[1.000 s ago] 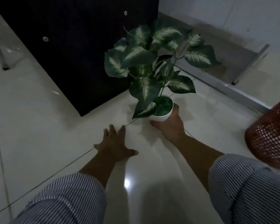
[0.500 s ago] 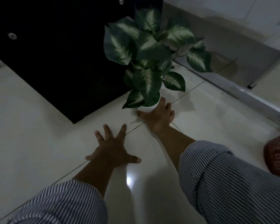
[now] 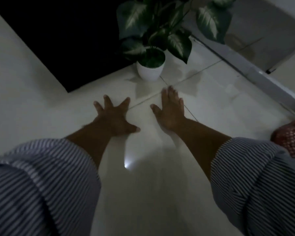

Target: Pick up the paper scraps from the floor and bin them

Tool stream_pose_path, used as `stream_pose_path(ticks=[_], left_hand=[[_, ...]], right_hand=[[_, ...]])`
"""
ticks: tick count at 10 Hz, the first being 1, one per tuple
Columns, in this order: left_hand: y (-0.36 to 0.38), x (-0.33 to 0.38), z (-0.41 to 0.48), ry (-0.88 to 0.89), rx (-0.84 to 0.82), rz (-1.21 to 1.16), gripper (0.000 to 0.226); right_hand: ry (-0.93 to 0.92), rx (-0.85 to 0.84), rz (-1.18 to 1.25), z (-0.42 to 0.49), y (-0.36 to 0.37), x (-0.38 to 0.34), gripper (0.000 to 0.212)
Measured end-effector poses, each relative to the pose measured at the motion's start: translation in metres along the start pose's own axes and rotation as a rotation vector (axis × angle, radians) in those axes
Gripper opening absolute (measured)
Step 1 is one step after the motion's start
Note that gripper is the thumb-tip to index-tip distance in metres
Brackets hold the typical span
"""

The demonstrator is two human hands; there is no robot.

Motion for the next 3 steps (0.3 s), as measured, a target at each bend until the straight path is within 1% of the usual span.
stream_pose_path(ticks=[1, 2, 3], left_hand=[[0.025, -0.003, -0.043, -0.057, 0.15, -0.079, 0.083], [0.057, -0.008, -0.087, -0.019, 0.191, -0.063, 0.064], [0.07, -0.016, -0.128, 0.109, 0.087, -0.018, 0.065]], right_hand=[[-0.044, -0.078, -0.05, -0.06, 0.009, 0.003, 0.065], [-0.037, -0.176, -0.062, -0.106, 0.013, -0.005, 0.066], [0.042, -0.411, 0.032, -0.145, 0.01, -0.024, 0.062]])
Point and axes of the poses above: each hand's wrist, its own z-axis towards the middle knuckle, its own y-axis out of the palm, x = y × z, the point moved 3 cm from there along z, towards the middle knuckle, and after that the axes turned 12 degrees about z, right-handed, at the moved point
